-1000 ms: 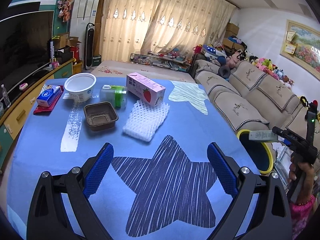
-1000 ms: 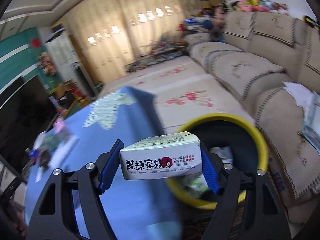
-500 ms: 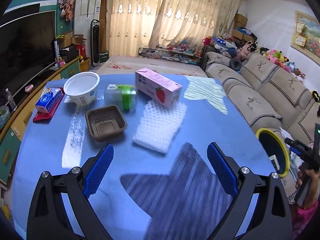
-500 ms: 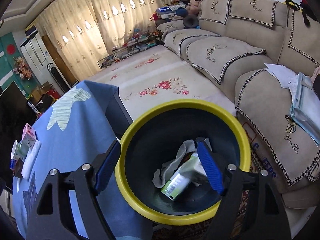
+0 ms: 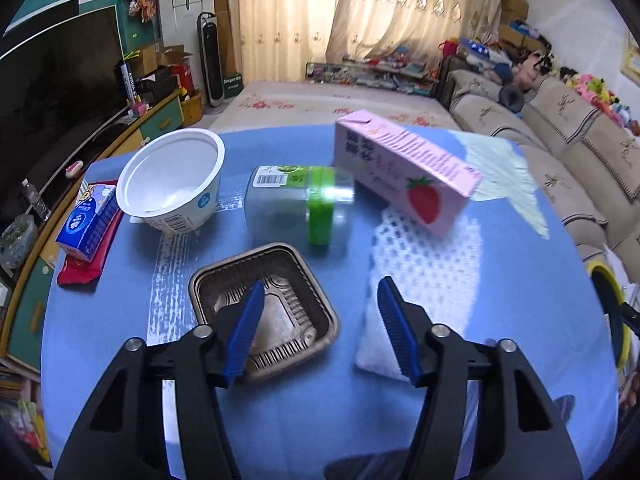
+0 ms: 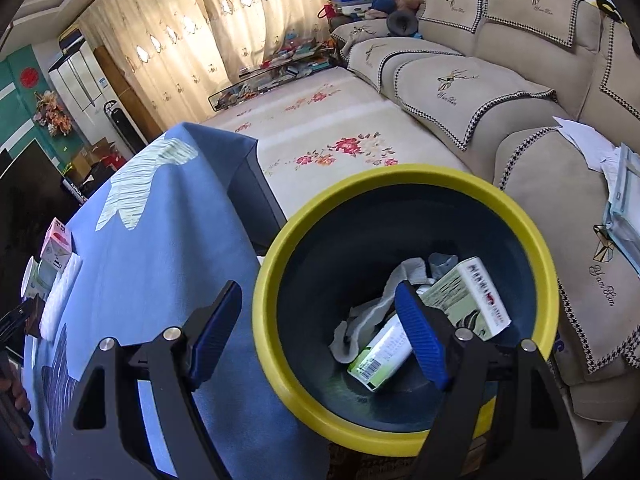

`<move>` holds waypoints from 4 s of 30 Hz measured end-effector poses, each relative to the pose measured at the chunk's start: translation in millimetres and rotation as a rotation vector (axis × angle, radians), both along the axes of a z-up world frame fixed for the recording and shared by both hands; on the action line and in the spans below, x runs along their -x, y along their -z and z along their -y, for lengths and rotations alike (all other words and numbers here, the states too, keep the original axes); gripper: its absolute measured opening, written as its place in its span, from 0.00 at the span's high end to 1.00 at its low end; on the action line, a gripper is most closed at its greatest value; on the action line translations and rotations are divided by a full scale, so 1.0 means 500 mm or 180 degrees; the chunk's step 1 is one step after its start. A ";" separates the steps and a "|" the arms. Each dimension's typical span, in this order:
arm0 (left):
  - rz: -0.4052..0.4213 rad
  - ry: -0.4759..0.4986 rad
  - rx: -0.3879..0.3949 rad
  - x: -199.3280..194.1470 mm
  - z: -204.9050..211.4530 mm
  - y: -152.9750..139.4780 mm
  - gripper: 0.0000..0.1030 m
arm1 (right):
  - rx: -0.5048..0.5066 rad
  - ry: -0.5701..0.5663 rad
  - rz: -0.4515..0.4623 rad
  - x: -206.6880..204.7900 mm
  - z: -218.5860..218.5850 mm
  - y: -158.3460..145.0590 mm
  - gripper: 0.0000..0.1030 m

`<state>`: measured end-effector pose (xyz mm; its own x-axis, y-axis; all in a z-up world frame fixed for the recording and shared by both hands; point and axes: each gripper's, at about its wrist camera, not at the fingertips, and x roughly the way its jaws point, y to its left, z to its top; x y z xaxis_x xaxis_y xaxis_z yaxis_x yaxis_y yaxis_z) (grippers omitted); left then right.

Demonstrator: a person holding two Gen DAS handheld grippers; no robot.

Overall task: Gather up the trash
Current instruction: 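Grasp the brown plastic tray rim with the left tool, then carry the brown tray into the bin and open the left tool, then reach the right tool to the pink juice carton and grasp it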

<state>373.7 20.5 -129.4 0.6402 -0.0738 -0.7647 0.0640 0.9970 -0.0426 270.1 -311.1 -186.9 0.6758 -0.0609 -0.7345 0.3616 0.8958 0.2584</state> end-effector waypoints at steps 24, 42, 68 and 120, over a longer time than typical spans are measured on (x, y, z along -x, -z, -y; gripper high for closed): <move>0.0146 0.0498 -0.0105 0.136 0.126 -0.096 0.95 | 0.0073 0.0075 0.0213 0.098 0.042 -0.055 0.28; -0.0189 0.2650 0.0145 0.252 0.786 -0.062 0.94 | 0.0108 0.0552 0.0158 0.261 0.189 -0.029 0.28; 0.0135 0.1987 0.0683 0.224 0.594 -0.108 0.28 | 0.0028 0.0321 0.0163 0.230 0.167 -0.029 0.28; 0.0692 0.0445 0.0801 0.152 -0.089 -0.028 0.18 | 0.0958 -0.2310 0.0561 -0.334 -0.632 -0.134 0.63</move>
<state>297.9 65.1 -115.5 0.7562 -0.3408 -0.5585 0.2336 0.9380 -0.2561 436.9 4.7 -119.9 0.7273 0.2596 -0.6353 -0.3610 0.9320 -0.0324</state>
